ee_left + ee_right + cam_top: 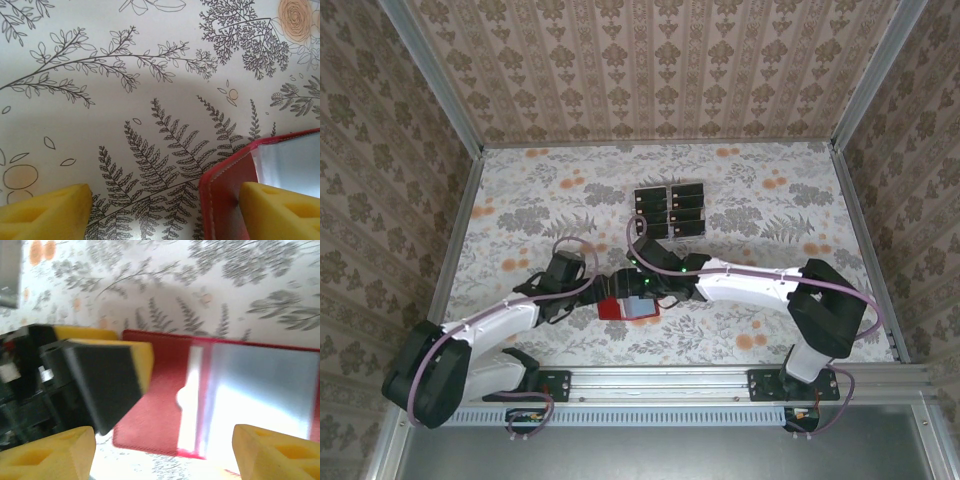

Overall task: Put the credit cards into the card holder
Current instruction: Open the card holder at the center of the table.

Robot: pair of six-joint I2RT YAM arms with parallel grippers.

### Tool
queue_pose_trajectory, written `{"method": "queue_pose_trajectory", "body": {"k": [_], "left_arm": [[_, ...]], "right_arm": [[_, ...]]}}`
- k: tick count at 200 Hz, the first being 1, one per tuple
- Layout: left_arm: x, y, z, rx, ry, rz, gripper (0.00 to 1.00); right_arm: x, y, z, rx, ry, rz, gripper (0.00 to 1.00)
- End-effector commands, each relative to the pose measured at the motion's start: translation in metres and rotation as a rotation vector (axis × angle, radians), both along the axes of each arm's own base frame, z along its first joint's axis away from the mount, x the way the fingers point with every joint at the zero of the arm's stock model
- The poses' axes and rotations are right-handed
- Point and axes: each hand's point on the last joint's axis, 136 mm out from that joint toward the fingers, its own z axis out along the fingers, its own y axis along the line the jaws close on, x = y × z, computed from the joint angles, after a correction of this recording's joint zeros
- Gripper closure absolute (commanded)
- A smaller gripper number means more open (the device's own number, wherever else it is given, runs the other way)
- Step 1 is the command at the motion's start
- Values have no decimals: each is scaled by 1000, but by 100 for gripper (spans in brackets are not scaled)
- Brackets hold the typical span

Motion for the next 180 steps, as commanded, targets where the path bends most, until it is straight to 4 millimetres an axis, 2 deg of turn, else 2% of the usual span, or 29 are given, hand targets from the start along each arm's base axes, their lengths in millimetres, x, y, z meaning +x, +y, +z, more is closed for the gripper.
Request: {"method": "queue_pose_trajectory", "body": {"k": [1,37,64,94,137,180], "left_arm": [[-5,18,-10,139,30,6,22],[-1,19,-13,179,15,1,22],[1,17,-13,183,8,-4,22],[3,16,-13,184,0,-10,22],[6,15,-14,187,-13,-15,22],[15,14,-12,190,-42,-19,22]], "right_arm": [[4,-29,-18,-127,-18,-35,32],[8,-28,-32,-151,-2,-25,54],[7,-24,-42,-158,16,-12,62],[8,-24,-53,-170,33,-13,61],[6,-24,-70,-175,72,-17,49],[3,-16,-78,-129,109,-19,47]]}}
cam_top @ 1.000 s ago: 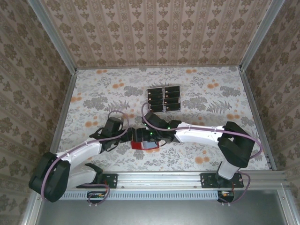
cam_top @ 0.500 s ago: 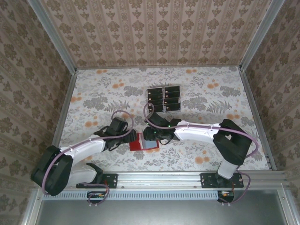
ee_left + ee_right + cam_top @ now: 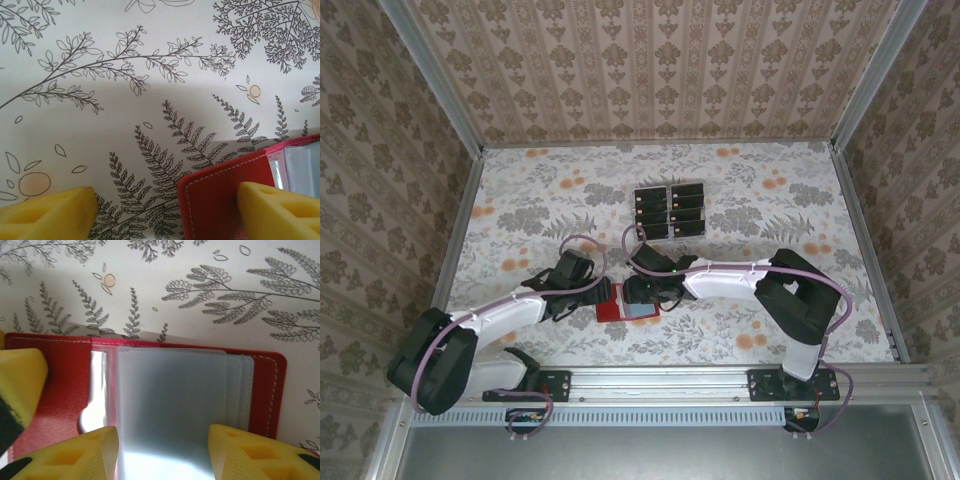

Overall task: Put the credit cards into the card holder
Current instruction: Open the card holder at the center of the table.

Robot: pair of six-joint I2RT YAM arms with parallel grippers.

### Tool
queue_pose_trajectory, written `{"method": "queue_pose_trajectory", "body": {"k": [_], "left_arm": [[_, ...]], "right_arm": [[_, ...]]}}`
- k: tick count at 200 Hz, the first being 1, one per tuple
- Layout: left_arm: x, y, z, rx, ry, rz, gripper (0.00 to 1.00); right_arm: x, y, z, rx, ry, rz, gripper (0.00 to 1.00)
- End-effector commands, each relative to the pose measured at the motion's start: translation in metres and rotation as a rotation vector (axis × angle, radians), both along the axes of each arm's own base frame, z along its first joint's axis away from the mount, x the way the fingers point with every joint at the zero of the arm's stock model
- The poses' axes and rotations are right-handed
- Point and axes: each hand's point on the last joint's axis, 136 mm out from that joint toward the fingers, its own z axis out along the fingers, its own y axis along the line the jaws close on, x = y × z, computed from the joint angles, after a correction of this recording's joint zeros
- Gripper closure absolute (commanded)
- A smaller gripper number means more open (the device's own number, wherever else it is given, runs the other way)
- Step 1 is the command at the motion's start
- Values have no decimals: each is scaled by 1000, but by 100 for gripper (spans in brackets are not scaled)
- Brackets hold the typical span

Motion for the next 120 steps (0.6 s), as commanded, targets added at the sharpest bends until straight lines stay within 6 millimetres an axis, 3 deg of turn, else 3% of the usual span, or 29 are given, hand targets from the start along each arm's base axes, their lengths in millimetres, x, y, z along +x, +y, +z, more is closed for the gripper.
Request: {"method": "queue_pose_trajectory", "body": {"k": [1,69,120], "left_arm": [[12,11,-4,72,-36,9,22],[39,18,2,44,-62,26,21],[54,26,8,16,-74,48,21]], "right_arm": [[-5,1,-14,17,52,-9,47],[-6,28,-11,174,104,-25,47],[-2,42,9,256,93,-12,47]]}}
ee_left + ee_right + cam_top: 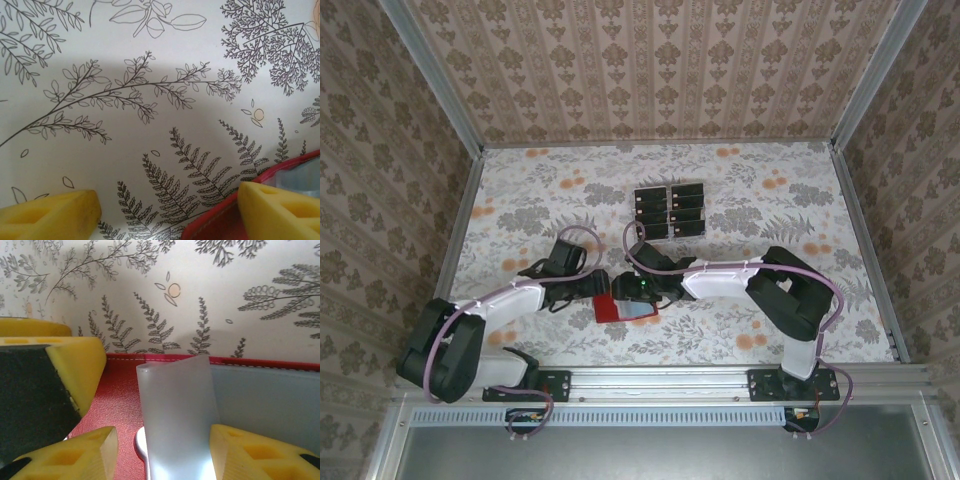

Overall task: Put the credit cards into the card holder
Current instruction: Open the card holder at the center of the table.

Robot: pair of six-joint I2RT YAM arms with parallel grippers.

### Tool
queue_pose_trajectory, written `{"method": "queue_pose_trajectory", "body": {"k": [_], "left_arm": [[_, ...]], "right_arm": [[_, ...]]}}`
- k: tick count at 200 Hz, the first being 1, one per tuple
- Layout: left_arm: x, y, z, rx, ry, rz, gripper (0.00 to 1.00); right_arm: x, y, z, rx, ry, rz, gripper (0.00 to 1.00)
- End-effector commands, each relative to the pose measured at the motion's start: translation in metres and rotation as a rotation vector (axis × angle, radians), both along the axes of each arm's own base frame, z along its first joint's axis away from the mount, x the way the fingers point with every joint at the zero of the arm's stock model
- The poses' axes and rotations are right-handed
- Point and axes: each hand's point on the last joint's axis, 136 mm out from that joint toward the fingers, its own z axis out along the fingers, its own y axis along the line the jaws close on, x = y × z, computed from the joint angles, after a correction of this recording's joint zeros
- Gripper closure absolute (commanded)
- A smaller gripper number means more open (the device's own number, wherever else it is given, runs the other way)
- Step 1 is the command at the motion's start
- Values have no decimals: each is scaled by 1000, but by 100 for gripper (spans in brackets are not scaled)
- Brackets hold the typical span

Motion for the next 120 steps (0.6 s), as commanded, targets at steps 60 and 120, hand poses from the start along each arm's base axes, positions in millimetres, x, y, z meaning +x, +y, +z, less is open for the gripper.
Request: {"method": "queue_pose_trajectory", "body": {"k": [60,120], "left_arm": [[39,20,18,40,-136,46,21],[27,18,36,-12,-146,46,21]], "right_arm": [[2,-20,28,-71,-78,13,40],[4,-33,22,-176,-112,57,38]]}}
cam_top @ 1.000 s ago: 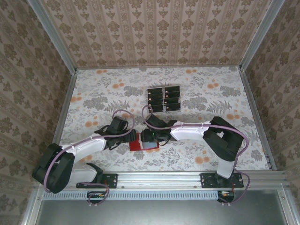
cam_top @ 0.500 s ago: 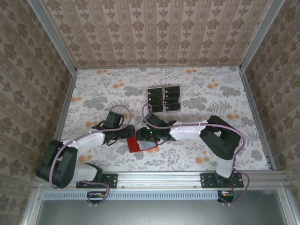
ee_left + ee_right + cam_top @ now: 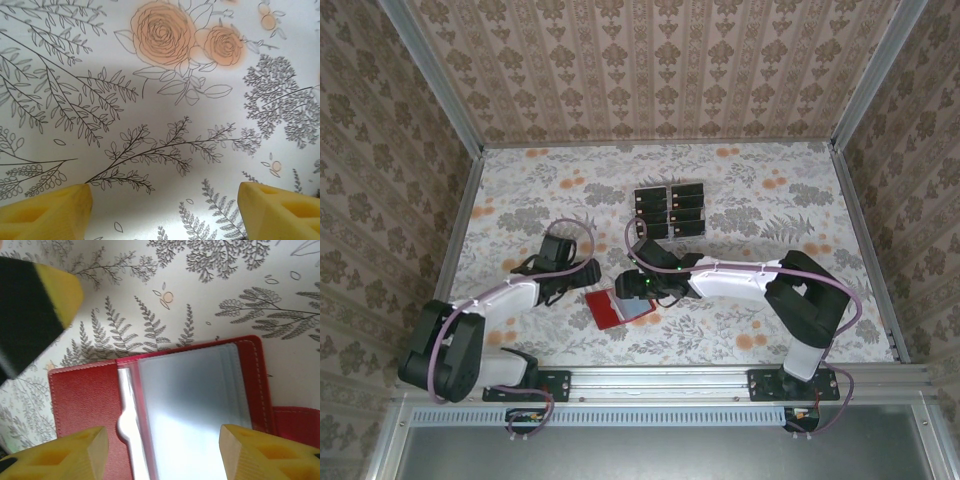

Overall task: Put the credit cards into the card holder
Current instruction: Open the card holder at the center of the table, then rotate the card holder at the center of the table.

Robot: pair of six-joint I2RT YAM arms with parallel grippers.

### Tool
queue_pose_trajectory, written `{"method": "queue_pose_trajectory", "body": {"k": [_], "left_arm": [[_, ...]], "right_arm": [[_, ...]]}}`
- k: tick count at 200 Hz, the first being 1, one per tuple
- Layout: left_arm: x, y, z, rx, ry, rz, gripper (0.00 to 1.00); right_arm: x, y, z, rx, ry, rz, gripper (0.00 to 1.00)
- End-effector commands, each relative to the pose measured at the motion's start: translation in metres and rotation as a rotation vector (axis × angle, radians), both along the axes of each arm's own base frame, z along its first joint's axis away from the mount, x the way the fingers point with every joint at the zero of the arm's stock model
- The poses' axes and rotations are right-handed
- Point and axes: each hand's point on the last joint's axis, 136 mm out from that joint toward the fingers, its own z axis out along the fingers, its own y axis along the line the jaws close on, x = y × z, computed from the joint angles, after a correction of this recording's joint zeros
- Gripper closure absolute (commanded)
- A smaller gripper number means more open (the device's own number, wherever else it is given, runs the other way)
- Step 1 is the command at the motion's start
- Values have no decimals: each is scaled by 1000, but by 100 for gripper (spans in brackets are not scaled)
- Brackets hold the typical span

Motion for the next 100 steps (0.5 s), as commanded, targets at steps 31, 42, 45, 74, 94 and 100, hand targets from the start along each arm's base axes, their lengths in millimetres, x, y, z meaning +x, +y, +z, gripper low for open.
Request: {"method": "queue_pose_trajectory", "body": {"k": [31,42,45,74,94,100], "left_arm": [[-20,2,33,-54,-51,10,21],[-28,3,34,-53,-41,15,21],[-30,4,34,-54,-41,20,21],[-54,-1,32,-67,-20,13,21],[-67,-4,27,-86,-4,29,21],[-70,-5,24,-95,3,32,21]], "right_arm": [[9,-16,4,-101,-54,18,38],[10,-18,10,-102,-75,20,38],[11,-19,13,-101,-82,20,38],[12,-31,33,-112,-139,16,38],[14,-44,40,-139,-167,0,39],[16,-48,39,-148,-168,-8,39]]}}
